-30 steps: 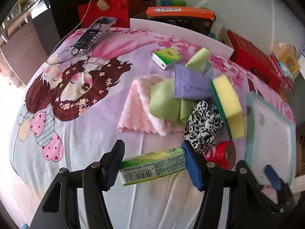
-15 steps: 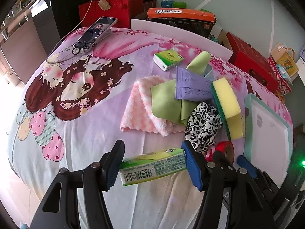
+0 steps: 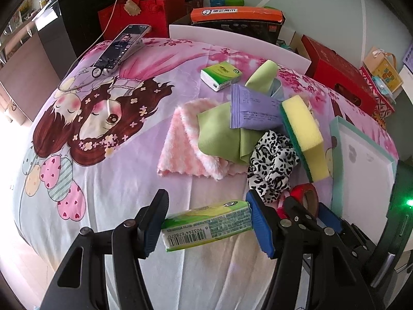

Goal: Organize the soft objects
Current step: 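Grasp the green-white box with the left tool while the right tool grasps the red tape roll, then carry the box and tape into the white tray and open both tools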

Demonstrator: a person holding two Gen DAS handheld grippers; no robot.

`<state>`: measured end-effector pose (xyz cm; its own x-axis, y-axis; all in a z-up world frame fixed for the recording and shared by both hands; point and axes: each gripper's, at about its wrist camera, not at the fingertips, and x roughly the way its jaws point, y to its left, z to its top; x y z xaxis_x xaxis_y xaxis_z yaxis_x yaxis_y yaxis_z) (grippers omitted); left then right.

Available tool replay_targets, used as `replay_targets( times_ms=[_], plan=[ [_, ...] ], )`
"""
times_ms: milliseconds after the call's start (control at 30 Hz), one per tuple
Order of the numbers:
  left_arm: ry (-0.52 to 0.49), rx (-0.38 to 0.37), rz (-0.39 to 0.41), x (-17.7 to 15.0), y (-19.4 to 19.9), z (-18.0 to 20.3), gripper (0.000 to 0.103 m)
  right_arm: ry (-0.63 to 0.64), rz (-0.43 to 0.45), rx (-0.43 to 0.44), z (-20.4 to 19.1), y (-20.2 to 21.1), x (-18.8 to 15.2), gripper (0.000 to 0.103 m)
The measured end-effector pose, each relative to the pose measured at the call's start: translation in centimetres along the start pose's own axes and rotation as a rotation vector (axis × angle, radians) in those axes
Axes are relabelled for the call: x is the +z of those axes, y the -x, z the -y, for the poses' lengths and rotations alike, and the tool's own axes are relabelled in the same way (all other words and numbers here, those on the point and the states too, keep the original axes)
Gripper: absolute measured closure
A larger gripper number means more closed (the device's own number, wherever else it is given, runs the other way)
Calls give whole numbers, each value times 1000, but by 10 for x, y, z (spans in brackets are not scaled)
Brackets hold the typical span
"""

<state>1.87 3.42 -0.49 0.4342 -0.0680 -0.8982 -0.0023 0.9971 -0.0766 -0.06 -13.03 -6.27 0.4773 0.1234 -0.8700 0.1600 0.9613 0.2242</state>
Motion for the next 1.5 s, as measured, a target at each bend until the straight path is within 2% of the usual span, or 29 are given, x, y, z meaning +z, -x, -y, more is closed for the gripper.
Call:
replay_targets(
  times_ms=[200, 367, 467, 600, 667, 933, 1033, 1200, 1267, 1400, 1500],
  plan=[
    [-12, 14, 0, 2, 0, 1, 39, -18, 33, -6, -1, 14, 2, 42],
    [-34, 25, 13, 9, 12, 8, 39, -42, 56, -51, 4, 33, 4, 42],
    [-59, 23, 51, 15, 29, 19, 39, -76, 104, -86, 14, 54, 9, 42],
    [-135, -19, 87, 27, 48, 49, 39, -135, 198, -140, 32, 88, 22, 42],
    [-187, -46, 91, 33, 52, 69, 39, -163, 208, -163, 43, 97, 30, 42],
    [-391, -52, 103, 32, 49, 141, 39, -302, 265, -261, 95, 117, 57, 42],
    [-441, -42, 107, 29, 42, 165, 39, -374, 275, -291, 123, 117, 54, 42],
    [-501, -80, 130, 20, 31, 204, 39, -485, 223, -367, 172, 109, 39, 42],
    [-536, -78, 157, 14, 25, 221, 39, -501, 215, -411, 183, 110, 35, 42],
    [-568, -135, 143, 2, 8, 243, 39, -549, 225, -471, 204, 118, 29, 41],
    [-604, -150, 142, -10, -5, 254, 39, -582, 225, -510, 216, 123, 23, 41]
  ],
)
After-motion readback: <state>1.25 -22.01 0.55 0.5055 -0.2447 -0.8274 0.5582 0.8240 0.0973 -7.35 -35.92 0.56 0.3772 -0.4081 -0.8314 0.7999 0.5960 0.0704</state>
